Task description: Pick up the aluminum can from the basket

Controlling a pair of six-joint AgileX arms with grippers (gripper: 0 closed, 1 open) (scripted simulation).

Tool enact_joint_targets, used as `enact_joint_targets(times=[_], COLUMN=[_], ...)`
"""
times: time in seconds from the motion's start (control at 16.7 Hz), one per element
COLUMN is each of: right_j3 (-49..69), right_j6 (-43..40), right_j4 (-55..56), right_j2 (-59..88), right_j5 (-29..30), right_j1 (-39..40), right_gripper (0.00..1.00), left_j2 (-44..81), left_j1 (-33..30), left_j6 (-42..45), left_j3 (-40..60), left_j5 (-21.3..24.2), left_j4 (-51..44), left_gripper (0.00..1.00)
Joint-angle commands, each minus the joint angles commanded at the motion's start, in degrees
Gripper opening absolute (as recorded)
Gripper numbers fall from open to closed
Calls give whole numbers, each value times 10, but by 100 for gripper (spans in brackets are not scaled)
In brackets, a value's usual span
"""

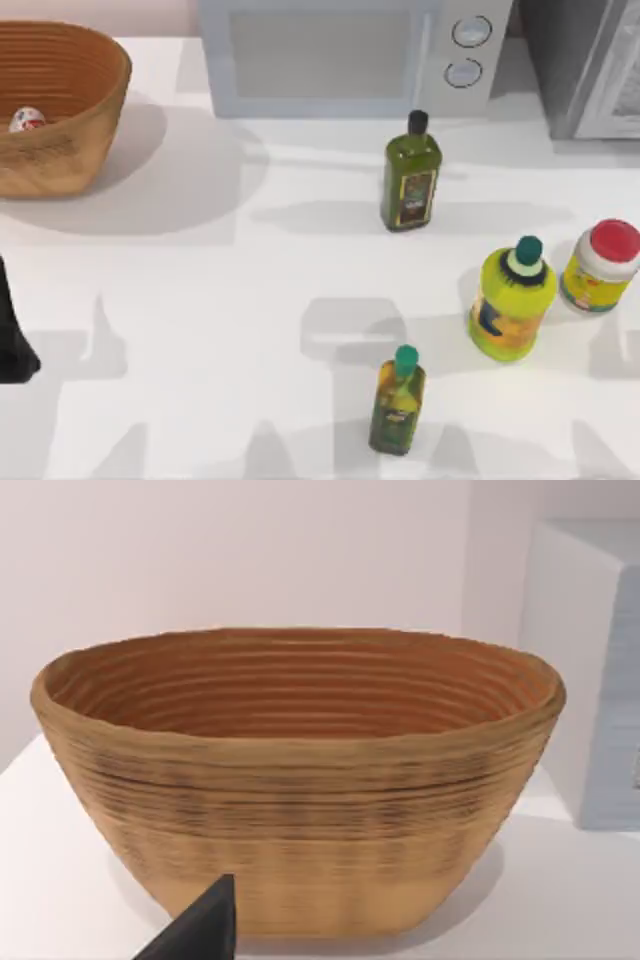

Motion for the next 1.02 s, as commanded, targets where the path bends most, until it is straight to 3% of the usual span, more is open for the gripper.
enact_joint_targets(times=[0.24,0.48,1.02], right_j3=[0,0,0], right_j6=[0,0,0], right_j4=[0,0,0], right_j2=[0,0,0], right_j5=[0,0,0], right_j1=[0,0,0], right_gripper=[100,100,100], left_j2=[14,103,532], left_j1=[2,12,40], left_j6=[1,4,24], left_j3=[16,113,549], left_j5=[-1,-4,-1], left_j4=[-8,-57,-297], left_gripper=[100,100,100])
